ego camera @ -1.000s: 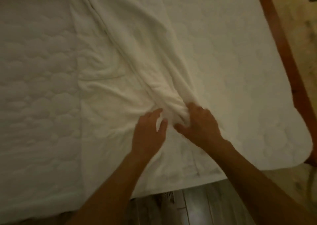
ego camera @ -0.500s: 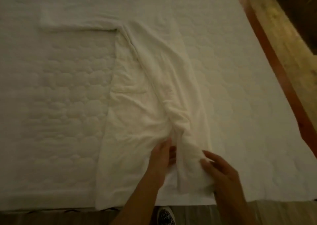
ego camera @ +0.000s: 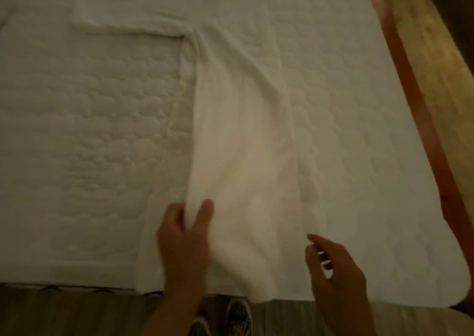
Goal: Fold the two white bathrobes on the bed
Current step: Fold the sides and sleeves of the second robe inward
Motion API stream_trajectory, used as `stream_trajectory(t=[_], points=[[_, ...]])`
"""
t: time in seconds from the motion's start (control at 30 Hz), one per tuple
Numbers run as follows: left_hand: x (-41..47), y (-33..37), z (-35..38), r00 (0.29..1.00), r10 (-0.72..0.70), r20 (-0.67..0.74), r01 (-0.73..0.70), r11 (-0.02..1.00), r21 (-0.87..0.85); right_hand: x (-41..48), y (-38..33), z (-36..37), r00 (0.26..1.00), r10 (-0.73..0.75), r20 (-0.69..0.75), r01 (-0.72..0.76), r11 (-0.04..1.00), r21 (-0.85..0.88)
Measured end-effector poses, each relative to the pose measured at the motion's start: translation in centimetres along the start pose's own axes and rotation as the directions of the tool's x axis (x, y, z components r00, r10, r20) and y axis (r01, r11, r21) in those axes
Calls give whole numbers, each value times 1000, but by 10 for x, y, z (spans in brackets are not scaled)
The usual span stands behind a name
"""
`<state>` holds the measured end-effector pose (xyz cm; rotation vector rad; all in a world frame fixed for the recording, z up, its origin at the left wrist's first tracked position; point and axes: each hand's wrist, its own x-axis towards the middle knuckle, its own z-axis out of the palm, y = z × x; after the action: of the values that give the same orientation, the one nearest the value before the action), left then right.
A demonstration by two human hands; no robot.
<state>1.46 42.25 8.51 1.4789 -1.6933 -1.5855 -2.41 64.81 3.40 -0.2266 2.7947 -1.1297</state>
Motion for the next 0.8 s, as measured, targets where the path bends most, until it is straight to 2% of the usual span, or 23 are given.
stream_trajectory(t=[0.1, 0.17, 0.23, 0.3, 0.37, 0.4, 0.47, 0.53, 0.6, 0.7, 0.8], points=[[34, -29, -48, 988, -109, -108, 128, 974, 188, -16, -5, 34, 978, -144, 153, 157, 985, -76], [55, -56, -62, 952, -304, -34, 301, 914, 270, -26, 0, 61, 934, -188, 302, 255, 946, -201], [75, -75, -66, 876, -474, 88, 448, 868, 213, -33, 5, 85, 898, -167, 408, 308, 899, -312], [88, -78, -67, 826, -533, 184, 521, 846, 114, -39, 9, 98, 887, -138, 441, 298, 900, -319], [97, -72, -73, 865, -444, 232, 416, 895, 161, -43, 15, 98, 890, -198, 411, 354, 869, -347], [98, -69, -78, 907, -360, 218, 319, 926, 203, -41, 17, 97, 883, -289, 370, 417, 846, -332], [93, -63, -94, 977, -164, 138, 130, 965, 229, -39, 26, 93, 830, -453, 324, 539, 802, -258], [88, -68, -108, 1000, -11, 4, 9, 949, 314, -45, 29, 89, 809, -454, 372, 548, 812, -202], [83, -82, -116, 998, -46, -50, 64, 894, 443, -48, 35, 91, 830, -461, 314, 526, 833, -168], [75, -116, -122, 954, -285, 97, 182, 802, 570, -43, 43, 90, 836, -517, 185, 548, 809, -212], [73, -128, -128, 942, -300, 151, 169, 811, 560, -37, 49, 78, 864, -444, 239, 501, 809, -307]])
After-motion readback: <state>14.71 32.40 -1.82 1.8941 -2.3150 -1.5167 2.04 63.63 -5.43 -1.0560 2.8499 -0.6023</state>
